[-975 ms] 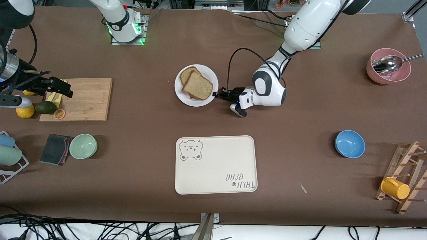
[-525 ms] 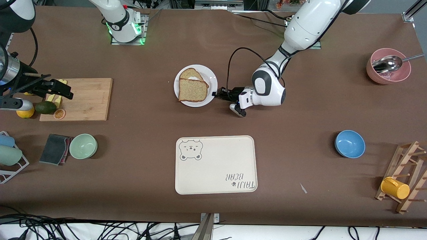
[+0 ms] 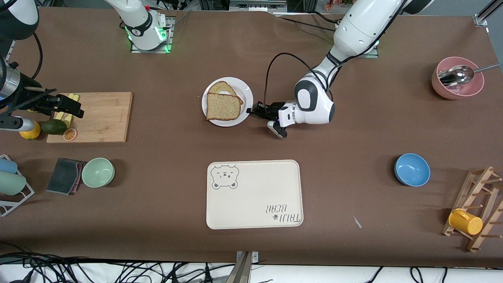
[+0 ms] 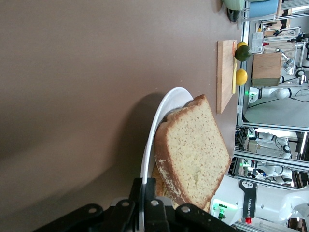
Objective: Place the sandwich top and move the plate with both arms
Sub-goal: 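Slide the plate with the left gripper onto the white tray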
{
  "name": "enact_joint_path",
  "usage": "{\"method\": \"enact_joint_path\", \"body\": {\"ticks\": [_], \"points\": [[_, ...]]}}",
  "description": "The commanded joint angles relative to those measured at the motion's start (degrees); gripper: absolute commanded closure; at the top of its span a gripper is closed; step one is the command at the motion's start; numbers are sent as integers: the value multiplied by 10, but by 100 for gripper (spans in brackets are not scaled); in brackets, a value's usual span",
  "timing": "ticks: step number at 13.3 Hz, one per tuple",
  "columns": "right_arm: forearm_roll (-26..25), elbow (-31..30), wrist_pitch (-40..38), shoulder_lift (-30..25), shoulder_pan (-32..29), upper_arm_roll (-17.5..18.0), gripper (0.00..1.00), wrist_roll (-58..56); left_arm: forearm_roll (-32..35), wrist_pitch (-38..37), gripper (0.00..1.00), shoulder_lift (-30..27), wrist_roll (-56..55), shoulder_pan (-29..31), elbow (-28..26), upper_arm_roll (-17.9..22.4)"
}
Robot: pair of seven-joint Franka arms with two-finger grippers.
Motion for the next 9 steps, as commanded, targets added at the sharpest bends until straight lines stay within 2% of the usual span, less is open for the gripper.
{"method": "enact_joint_path", "body": {"ticks": [1, 5, 9], "points": [[10, -7, 8, -3, -5, 1, 0, -11, -14, -2, 100, -21, 36, -1, -2, 3], [11, -8, 8, -2, -5, 1, 0, -11, -13, -6, 100, -21, 71, 20, 15, 5], [11, -9, 3, -2, -2, -4, 0, -19, -13, -6, 100, -10, 81, 43, 57, 7]]}}
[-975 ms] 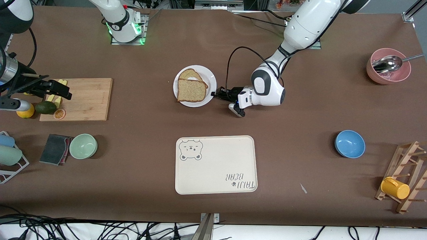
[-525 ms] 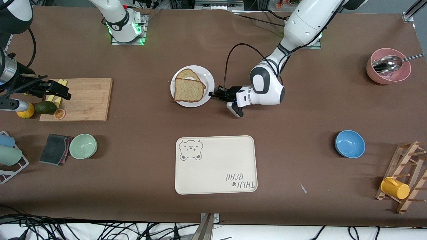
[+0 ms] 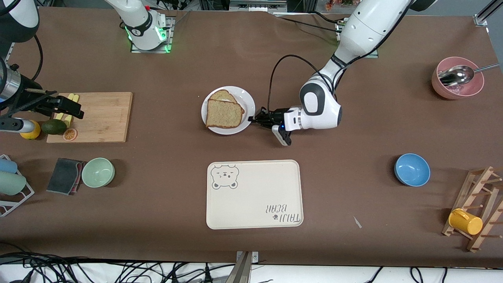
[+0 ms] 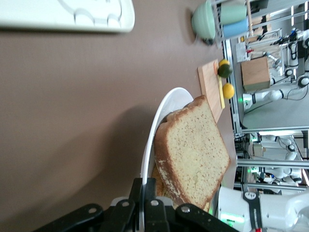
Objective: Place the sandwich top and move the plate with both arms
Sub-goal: 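Slide the plate with the left gripper onto the white tray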
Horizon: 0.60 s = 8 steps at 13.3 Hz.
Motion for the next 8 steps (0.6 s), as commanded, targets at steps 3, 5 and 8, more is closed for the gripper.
{"method": "enact_joint_path", "body": {"ticks": [3, 5, 8], "points": [[11, -6, 2, -4, -3, -1, 0, -17, -12, -33, 100, 20, 15, 51, 65, 0], [11, -6, 1, -4, -3, -1, 0, -27, -12, -38, 100, 38, 14, 74, 101, 1], [12, -6, 0, -4, -4, -2, 0, -27, -11, -42, 100, 85, 14, 111, 174, 1]]}}
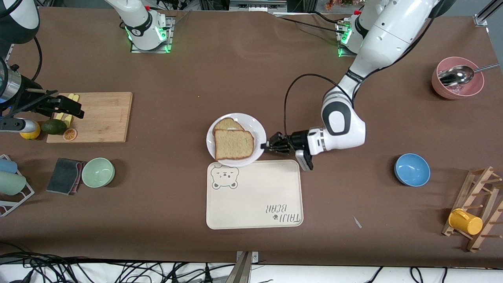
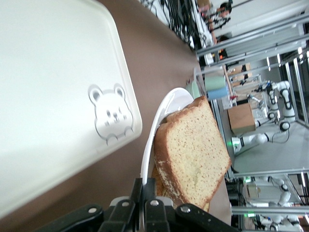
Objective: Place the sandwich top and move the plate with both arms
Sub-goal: 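Slide the plate with the left gripper onto the white tray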
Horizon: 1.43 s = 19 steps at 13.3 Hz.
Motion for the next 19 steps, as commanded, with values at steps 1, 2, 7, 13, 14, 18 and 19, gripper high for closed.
{"method": "enact_joint_path", "body": {"ticks": [1, 2, 7, 13, 14, 18, 19], "points": [[12, -5, 0, -4, -4, -1, 0, -13, -7, -19, 100, 66, 13, 30, 93, -5], [12, -5, -1, -4, -4, -1, 0, -13, -7, -19, 100, 85, 10, 39, 118, -5], [12, -5, -1, -4, -4, -1, 0, -13, -8, -20, 100, 135, -32, 55, 177, 9], [12, -5, -9, -4, -4, -14, 0, -30, -15, -26, 100, 174, -46, 68, 220, 15], [12, -4, -7, -5, -4, -20, 0, -35, -15, -26, 100, 188, -51, 63, 240, 15], [12, -3, -5, -5, -4, -23, 0, -37, -14, -23, 100, 204, -53, 59, 256, 15], [12, -3, -6, -5, -4, -23, 0, -37, -13, -23, 100, 207, -48, 58, 258, 16]]}}
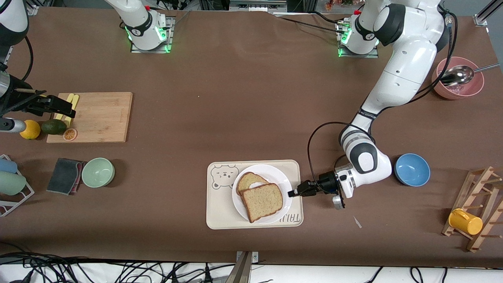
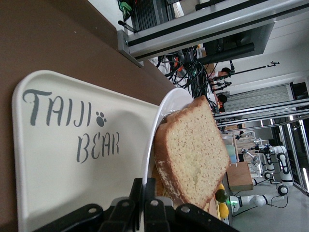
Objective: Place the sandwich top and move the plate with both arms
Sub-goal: 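Slide the plate with the left gripper onto the white tray, then hold the plate on the tray with the left gripper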
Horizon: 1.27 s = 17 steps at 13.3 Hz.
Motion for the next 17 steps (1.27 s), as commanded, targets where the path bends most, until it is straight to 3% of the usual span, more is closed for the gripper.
{"method": "enact_joint_path", "body": {"ticks": [1, 12, 17], "points": [[13, -2, -3, -5, -3, 0, 0, -11, -12, -10, 100, 19, -1, -3, 33, -1], [13, -2, 3, -3, -9, 0, 0, -14, -7, -9, 100, 42, -2, -14, 33, 0], [13, -1, 5, 1, -9, 0, 0, -14, 52, -10, 100, 34, -38, -41, 33, 51]]}}
